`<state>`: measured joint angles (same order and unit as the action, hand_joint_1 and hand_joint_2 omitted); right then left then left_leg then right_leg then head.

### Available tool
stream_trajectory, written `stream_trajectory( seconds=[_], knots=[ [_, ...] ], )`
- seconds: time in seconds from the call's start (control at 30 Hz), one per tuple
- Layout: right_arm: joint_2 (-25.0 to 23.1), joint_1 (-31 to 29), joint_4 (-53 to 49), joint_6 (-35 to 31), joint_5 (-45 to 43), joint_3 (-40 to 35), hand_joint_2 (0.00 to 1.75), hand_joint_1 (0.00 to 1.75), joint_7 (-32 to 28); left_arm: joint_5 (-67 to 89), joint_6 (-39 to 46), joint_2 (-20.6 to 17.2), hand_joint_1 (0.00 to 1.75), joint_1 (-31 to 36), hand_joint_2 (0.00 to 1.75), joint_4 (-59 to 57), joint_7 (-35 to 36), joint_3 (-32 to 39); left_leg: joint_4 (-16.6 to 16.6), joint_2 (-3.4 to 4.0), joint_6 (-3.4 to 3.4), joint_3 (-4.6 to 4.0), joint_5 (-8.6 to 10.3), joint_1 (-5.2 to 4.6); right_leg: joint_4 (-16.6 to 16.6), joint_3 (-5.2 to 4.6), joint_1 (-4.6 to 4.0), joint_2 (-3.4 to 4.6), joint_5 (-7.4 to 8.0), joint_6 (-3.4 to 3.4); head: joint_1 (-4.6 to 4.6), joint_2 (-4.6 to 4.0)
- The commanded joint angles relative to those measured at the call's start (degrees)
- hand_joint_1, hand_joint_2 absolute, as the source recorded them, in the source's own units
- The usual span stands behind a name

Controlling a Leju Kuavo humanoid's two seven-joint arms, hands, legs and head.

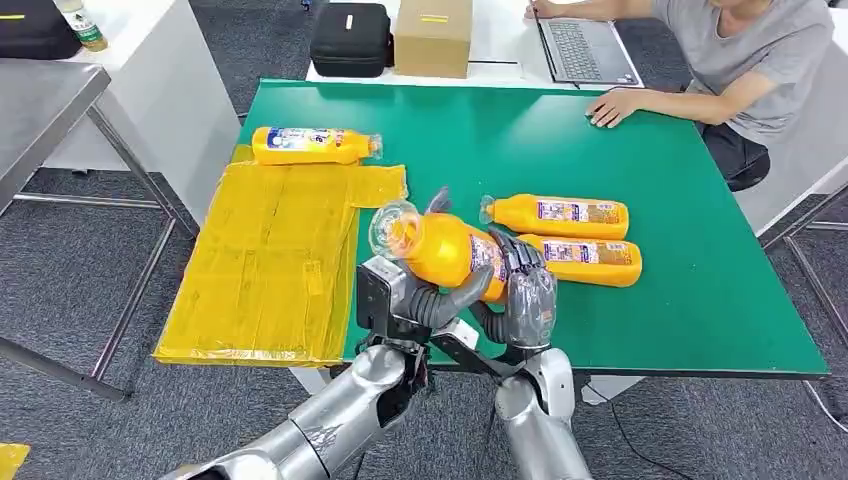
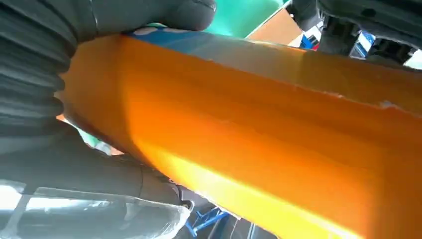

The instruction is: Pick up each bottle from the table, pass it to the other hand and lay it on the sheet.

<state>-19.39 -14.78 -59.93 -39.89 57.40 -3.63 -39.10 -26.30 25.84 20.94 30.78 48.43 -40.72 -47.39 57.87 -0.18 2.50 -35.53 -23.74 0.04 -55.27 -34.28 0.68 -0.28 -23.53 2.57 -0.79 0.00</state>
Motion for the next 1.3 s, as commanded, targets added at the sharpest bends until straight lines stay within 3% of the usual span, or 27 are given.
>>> stream_trajectory(
  seconds=[0.03, 0.27, 0.6, 0.8, 0.83, 1.13, 1.27, 1.3],
  knots=[
    [-0.6, -2.6, 3.7, -0.1, -2.3, 0.8, 1.75, 0.0, -0.9, -3.4, 4.6, -0.9, 1.75, 6.0, 1.75, -5.7, 0.7, -8.3, 0.0, 0.1, -0.12, 0.3, -0.12, 0.02, 0.0, 0.25, -0.02, 0.11, -0.09, -0.1, 0.0, 0.0],
    [-0.6, -3.6, 4.8, -0.1, -3.9, 2.5, 1.75, 0.0, -0.9, -3.8, 6.4, -0.9, 1.75, 7.1, 1.75, -7.8, 0.7, -8.3, 0.0, 0.1, -0.08, 0.2, -0.06, 0.02, 0.0, 0.17, -0.02, 0.1, -0.03, -0.07, 0.0, 0.0],
    [-0.6, -7.1, 11.7, -0.1, -7.8, 6.2, 1.75, 0.0, -0.9, 10.2, 12.1, -0.9, 1.75, 7.2, 1.75, -11.4, 0.7, -0.4, 0.0, 0.12, -0.09, 0.24, -0.06, 0.01, 0.0, 0.19, -0.01, 0.13, -0.02, -0.07, 0.0, 0.0],
    [-0.6, -5.0, 10.5, -0.1, -9.7, 3.6, 1.75, 0.0, -0.9, 16.7, 14.2, -2.0, 1.75, 7.4, 1.75, -13.2, 0.7, 3.3, -0.1, 0.12, -0.09, 0.26, -0.05, 0.01, 0.1, 0.21, -0.01, 0.12, -0.02, -0.08, 0.0, 0.0],
    [-0.6, -3.1, 10.8, -0.1, -6.1, 8.7, 1.75, 0.0, -0.9, 18.6, 12.6, -1.9, 1.75, 7.3, 1.75, -14.6, 0.7, 5.6, -0.1, 0.15, -0.13, 0.38, -0.09, 0.02, 0.1, 0.33, -0.02, 0.14, -0.06, -0.1, 0.0, 0.0],
    [-0.6, -3.1, 11.8, -0.1, -9.1, 9.4, 1.75, 0.0, -0.9, 25.5, 14.2, -4.4, 1.75, 7.8, 1.75, -17.2, 0.7, 9.7, -0.1, 0.16, -0.09, 0.26, -0.06, 0.02, 0.1, 0.2, -0.02, 0.19, -0.02, -0.08, 0.02, 0.0],
    [-0.6, -2.9, 12.7, -0.1, -9.9, 10.6, 1.75, 0.0, -0.9, 70.0, 14.2, -0.9, 1.75, 3.0, 1.75, -14.6, 0.7, 39.2, -0.1, 0.22, -0.09, 0.26, -0.07, 0.03, 0.1, 0.19, -0.03, 0.22, -0.01, -0.08, 0.0, 0.0],
    [-0.6, -2.9, 13.1, -0.1, -10.8, 10.1, 1.75, 0.0, -0.9, 72.9, 14.2, -1.5, 1.75, 3.4, 1.75, -15.2, 1.0, 41.3, -0.1, 0.34, -0.14, 0.45, -0.14, 0.02, 0.1, 0.32, -0.02, 0.35, -0.05, -0.12, 0.0, 0.0]
  ],
)
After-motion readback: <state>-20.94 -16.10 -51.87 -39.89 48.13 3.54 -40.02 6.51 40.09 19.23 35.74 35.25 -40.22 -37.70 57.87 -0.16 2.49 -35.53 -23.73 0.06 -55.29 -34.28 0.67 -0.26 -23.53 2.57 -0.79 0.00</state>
